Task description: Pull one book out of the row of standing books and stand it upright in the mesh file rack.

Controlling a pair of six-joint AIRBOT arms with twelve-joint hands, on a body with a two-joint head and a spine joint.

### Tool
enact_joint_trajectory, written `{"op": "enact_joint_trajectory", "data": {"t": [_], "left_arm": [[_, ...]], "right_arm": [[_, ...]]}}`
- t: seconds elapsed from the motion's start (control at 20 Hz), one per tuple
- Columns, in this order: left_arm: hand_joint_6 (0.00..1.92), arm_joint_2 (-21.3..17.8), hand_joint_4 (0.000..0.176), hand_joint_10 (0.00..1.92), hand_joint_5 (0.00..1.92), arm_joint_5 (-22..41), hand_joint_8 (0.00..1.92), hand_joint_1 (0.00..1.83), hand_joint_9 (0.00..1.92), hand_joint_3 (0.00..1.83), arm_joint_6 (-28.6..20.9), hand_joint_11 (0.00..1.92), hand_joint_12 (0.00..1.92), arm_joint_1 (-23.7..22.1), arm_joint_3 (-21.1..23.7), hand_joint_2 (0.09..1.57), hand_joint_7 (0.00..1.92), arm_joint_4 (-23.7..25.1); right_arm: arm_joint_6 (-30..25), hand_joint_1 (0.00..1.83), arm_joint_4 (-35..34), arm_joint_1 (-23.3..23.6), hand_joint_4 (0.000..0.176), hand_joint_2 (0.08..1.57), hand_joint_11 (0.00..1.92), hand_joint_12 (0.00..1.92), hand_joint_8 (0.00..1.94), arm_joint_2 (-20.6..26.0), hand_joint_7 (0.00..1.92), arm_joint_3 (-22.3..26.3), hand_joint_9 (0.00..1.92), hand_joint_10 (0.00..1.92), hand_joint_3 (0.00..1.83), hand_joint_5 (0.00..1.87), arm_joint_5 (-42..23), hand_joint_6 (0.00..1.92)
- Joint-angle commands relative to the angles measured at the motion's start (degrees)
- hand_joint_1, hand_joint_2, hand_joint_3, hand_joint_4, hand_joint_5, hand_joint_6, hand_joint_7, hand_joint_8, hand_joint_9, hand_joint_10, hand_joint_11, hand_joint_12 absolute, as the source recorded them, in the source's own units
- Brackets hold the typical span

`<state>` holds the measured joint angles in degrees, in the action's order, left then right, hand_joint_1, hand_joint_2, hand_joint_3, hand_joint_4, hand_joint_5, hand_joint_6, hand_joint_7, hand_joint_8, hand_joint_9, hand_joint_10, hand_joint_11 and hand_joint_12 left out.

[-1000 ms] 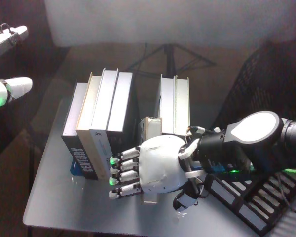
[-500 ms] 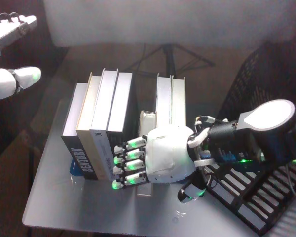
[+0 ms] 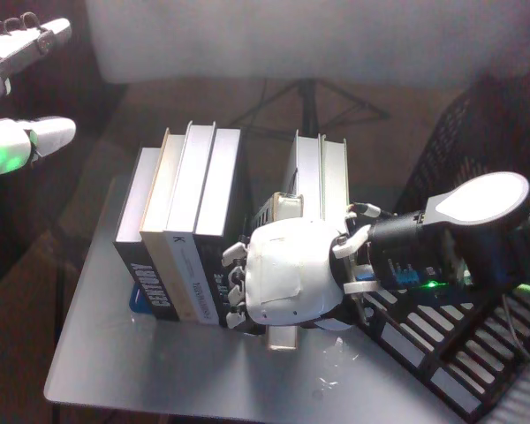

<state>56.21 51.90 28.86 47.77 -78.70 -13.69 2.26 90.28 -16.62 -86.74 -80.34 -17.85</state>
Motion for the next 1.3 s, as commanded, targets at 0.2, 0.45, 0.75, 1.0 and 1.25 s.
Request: {"op": "enact_joint_trajectory", "data": {"t": [0.2,0.45,0.75,1.0,1.25], "left_arm": [[0.03,0.0,0.029,0.39,0.07,7.1,0.00,0.55,0.00,0.00,0.0,0.00,1.92,-0.6,-0.5,1.34,0.11,-0.9],[0.00,0.0,0.035,0.14,0.08,7.3,0.00,0.57,0.00,0.00,0.0,0.00,1.72,-0.6,-0.5,1.33,0.09,-1.0],[0.00,0.4,0.022,0.42,0.10,7.4,0.02,0.52,0.00,0.00,-0.1,0.00,1.91,-0.6,-0.6,1.33,0.14,-1.1],[0.00,0.7,0.018,0.35,0.13,7.5,0.00,0.54,0.00,0.00,-0.1,0.00,1.46,-0.6,-0.6,1.34,0.15,-1.4],[0.04,1.1,0.064,0.00,0.03,7.7,0.00,0.50,0.00,0.00,-0.2,0.00,0.01,-0.9,-1.0,1.37,0.00,-1.4]], "right_arm": [[0.1,1.37,-0.2,-0.2,0.000,1.13,0.43,1.60,1.00,1.6,1.01,-0.4,0.83,1.29,0.00,0.86,2.0,1.09],[0.1,1.37,-0.2,-0.2,0.000,1.14,0.44,1.63,1.03,1.6,1.00,-0.4,0.82,1.32,0.00,0.85,2.1,1.09],[0.1,1.37,-1.2,-0.2,0.000,1.14,0.45,1.62,1.02,2.3,1.00,0.1,0.82,1.33,0.00,0.85,1.8,1.10],[0.1,1.37,-3.7,0.1,0.000,1.14,0.40,1.60,1.01,4.5,1.00,1.7,0.82,1.33,0.00,0.84,1.3,1.11],[0.1,1.35,-8.9,1.0,0.000,1.19,0.35,1.72,1.15,8.5,0.88,3.4,0.73,1.49,0.00,0.78,-1.5,1.23]]}}
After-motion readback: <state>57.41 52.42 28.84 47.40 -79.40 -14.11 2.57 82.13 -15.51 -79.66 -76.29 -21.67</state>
